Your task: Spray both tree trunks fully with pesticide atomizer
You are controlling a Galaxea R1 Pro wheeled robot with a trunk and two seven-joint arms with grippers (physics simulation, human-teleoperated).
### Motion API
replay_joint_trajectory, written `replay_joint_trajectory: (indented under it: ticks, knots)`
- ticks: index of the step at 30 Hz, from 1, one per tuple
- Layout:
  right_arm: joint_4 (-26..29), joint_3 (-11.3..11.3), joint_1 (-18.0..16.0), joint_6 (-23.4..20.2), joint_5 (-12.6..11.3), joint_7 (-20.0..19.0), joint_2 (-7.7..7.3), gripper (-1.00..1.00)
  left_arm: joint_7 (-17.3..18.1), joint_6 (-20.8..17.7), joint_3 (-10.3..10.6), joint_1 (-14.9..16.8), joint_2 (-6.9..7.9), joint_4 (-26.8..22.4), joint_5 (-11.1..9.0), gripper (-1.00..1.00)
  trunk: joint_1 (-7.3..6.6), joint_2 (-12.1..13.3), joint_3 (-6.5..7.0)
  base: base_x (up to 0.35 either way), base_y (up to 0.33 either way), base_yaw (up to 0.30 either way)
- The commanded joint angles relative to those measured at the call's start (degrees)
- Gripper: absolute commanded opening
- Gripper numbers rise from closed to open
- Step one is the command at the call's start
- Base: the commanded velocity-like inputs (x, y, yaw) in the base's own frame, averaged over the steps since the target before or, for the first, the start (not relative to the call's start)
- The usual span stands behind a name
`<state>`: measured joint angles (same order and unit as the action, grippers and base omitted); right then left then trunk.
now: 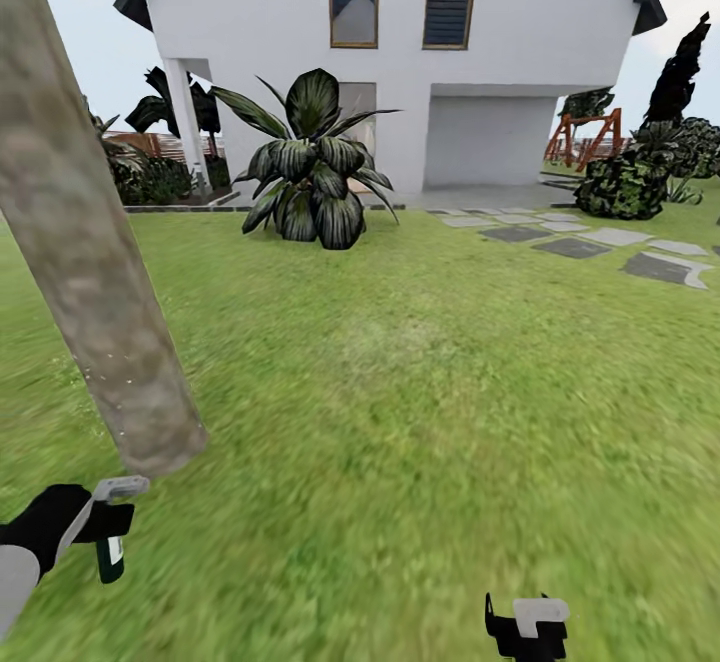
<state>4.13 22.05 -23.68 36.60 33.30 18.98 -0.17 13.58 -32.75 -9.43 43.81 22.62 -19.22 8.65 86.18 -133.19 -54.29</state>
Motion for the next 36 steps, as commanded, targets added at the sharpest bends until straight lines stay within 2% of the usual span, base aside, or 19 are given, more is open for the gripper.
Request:
replay_joint_trajectory:
  ticks: [1,4,8,13,17,21,27,36]
  knots:
    - [-0.1,0.3,0.0,0.1,0.6,0.4,0.00,1.00,0.4,0.3,-0.8,0.0,0.03,0.3,0.3,-1.00,0.01,0.0,-0.05,0.190,-0.117,0.005]
    - [-0.1,0.3,0.0,0.1,0.6,0.4,0.00,1.00,-0.6,1.3,-1.8,-0.1,0.13,1.2,0.0,-1.00,0.01,0.0,-0.05,0.239,-0.145,0.002]
    - [-0.1,0.3,0.0,0.1,0.6,0.4,0.00,1.00,-1.2,1.4,-2.1,-0.7,0.14,1.6,-0.2,-1.00,0.01,0.0,-0.05,0.308,-0.050,0.008]
    - [-0.1,0.3,0.0,0.1,0.6,0.4,0.00,1.00,-1.4,1.5,-3.3,-0.9,0.21,1.7,-0.2,-1.00,0.01,0.0,-0.05,0.336,-0.003,0.202]
    - [-0.1,0.3,0.0,0.1,0.6,0.4,0.00,1.00,-1.4,1.5,-3.4,-0.9,0.15,2.4,-0.2,-1.00,0.01,0.0,-0.05,0.251,0.000,0.272]
    - [-0.1,0.3,0.0,0.1,0.6,0.4,0.00,1.00,-1.3,1.7,-3.5,-1.0,-0.01,4.9,-0.4,-1.00,0.01,0.0,-0.05,0.030,0.000,0.276]
    - [-0.1,0.3,0.0,0.1,0.6,0.4,0.00,1.00,-1.3,1.7,-3.5,-1.0,-0.27,5.3,-0.4,-1.00,0.01,0.0,-0.05,0.016,0.000,0.261]
    - [-0.1,0.3,0.0,0.1,0.5,0.4,0.00,1.00,-1.3,1.7,-3.5,-1.0,-0.48,5.4,-0.6,-1.00,0.01,0.0,-0.05,0.310,0.000,0.022]
